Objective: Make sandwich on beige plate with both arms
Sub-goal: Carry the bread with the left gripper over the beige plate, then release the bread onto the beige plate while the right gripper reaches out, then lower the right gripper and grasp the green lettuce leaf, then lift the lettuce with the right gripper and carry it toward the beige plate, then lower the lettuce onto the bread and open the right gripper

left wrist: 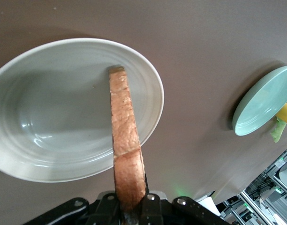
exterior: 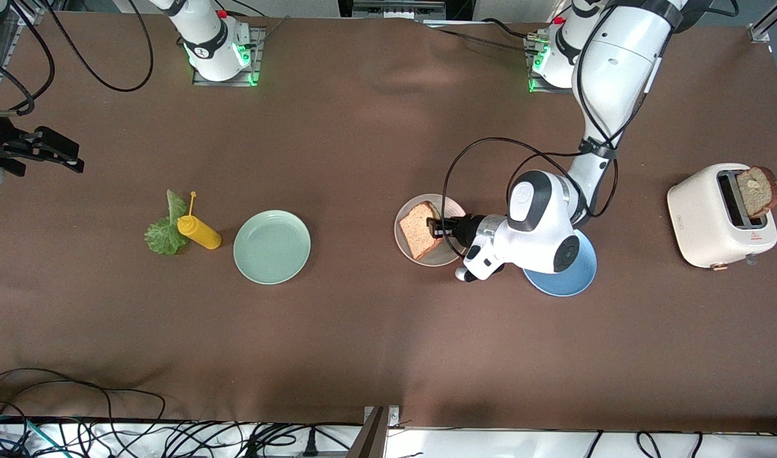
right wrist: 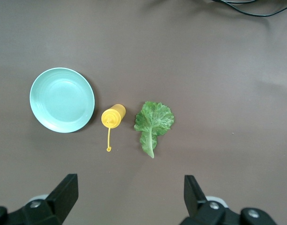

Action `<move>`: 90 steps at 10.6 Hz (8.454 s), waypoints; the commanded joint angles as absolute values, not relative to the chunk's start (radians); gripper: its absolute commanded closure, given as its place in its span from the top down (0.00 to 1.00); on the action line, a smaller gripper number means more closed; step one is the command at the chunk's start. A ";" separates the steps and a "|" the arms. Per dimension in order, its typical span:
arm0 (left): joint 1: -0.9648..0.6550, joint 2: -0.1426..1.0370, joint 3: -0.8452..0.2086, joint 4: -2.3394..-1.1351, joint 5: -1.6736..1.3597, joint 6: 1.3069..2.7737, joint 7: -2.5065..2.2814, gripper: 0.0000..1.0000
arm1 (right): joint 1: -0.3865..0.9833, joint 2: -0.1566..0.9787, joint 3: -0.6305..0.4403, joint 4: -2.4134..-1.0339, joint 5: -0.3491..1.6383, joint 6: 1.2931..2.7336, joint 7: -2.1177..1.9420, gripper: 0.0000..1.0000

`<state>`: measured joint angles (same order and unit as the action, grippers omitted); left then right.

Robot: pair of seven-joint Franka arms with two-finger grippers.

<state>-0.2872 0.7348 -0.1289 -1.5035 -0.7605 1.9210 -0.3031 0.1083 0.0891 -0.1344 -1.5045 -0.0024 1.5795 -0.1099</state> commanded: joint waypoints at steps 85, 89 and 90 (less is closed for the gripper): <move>0.129 0.115 -0.072 -1.499 -0.005 1.417 0.072 1.00 | 0.581 0.760 0.183 -1.327 0.147 2.420 1.807 0.02; 0.127 0.117 -0.072 -1.499 -0.005 1.416 0.072 1.00 | 0.702 0.850 0.179 -1.316 0.143 2.555 1.859 0.07; 0.127 0.115 -0.072 -1.500 -0.005 1.414 0.072 1.00 | 0.712 0.874 0.178 -1.318 0.129 2.566 1.849 0.13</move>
<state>0.1256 0.1220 -0.0700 -1.4949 -0.0001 1.4182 0.0821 0.6907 0.8238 0.1892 -1.3638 0.1344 2.5477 1.8486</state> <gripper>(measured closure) 0.000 0.907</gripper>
